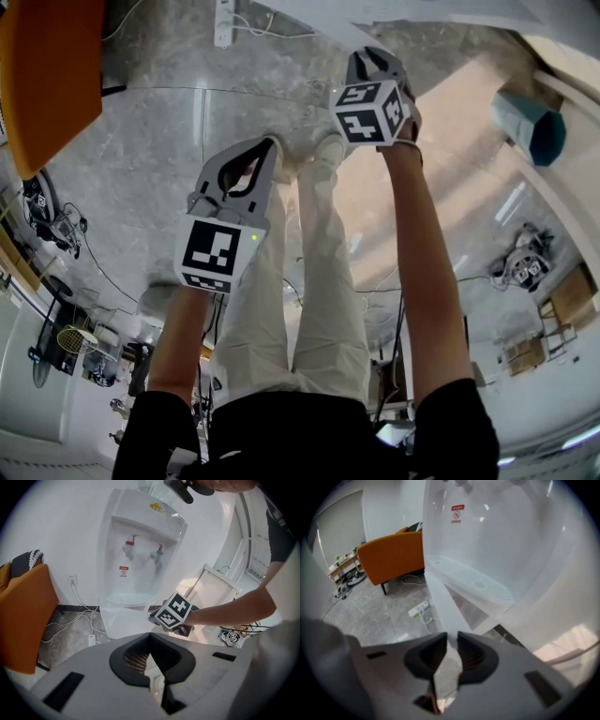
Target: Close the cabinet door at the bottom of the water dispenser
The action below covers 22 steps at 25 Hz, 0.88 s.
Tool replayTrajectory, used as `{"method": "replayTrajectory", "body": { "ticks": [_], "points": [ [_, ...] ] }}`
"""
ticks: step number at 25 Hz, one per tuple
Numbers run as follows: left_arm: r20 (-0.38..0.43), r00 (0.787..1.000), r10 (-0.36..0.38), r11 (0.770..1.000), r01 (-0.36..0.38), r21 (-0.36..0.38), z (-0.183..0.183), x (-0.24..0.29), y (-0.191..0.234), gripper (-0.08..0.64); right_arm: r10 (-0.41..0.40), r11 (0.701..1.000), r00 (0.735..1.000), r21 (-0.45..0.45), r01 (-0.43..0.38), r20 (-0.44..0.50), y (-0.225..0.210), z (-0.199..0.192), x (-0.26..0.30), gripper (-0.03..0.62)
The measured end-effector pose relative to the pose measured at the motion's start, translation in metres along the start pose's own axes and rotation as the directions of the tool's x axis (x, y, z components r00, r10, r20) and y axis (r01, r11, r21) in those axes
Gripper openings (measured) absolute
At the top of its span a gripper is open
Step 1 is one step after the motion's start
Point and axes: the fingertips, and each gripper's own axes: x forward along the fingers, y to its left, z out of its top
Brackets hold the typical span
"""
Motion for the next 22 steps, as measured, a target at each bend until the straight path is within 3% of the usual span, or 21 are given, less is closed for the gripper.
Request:
{"method": "replayTrajectory", "body": {
  "ticks": [22],
  "points": [
    [-0.013, 1.000, -0.001, 0.999, 0.002, 0.043, 0.021, 0.024, -0.003, 0.008, -0.059, 0.998, 0.996, 0.036, 0.057, 0.067, -0.041, 0.019, 0.014, 0.089]
  ]
}}
